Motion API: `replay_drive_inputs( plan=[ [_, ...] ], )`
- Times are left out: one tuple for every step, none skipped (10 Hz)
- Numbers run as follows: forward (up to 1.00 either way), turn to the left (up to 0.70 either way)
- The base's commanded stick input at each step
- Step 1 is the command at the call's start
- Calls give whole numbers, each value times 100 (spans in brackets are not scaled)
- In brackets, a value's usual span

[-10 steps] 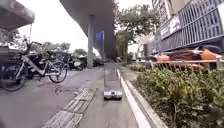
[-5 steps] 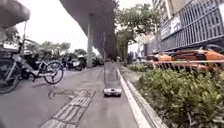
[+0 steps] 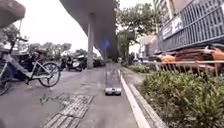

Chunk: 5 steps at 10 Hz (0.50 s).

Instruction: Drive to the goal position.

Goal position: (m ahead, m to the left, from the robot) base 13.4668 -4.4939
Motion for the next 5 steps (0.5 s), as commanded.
replay_drive_inputs(
  plan=[
    [70,1],
    [70,1],
    [69,1],
    [69,1],
    [69,1]
  ],
)
